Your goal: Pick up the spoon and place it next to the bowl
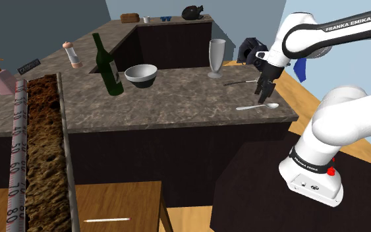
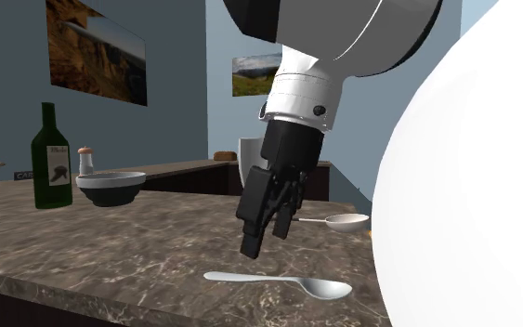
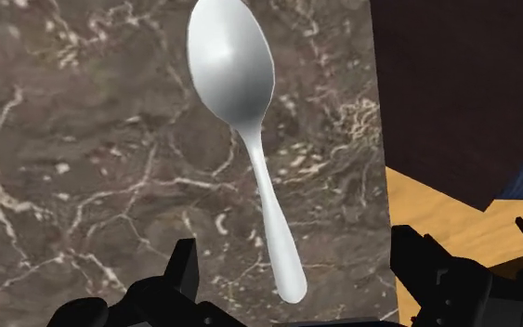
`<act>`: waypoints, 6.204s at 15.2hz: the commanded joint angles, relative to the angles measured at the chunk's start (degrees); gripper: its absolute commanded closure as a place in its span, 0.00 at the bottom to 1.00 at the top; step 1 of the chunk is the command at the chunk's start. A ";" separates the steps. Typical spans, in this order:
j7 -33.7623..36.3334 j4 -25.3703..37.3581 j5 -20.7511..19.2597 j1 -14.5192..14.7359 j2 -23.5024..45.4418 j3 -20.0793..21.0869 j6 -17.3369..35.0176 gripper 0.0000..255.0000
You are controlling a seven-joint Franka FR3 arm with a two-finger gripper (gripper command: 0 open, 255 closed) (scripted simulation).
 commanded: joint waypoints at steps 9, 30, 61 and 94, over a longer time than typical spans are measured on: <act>-1.56 -3.83 -1.41 0.92 5.08 -3.26 9.10 0.00; -0.28 -1.03 -0.07 0.81 1.12 -0.69 2.56 1.00; 7.40 19.34 9.67 9.18 5.46 9.30 -11.97 1.00; 12.93 74.08 32.23 24.33 68.84 13.15 -4.65 1.00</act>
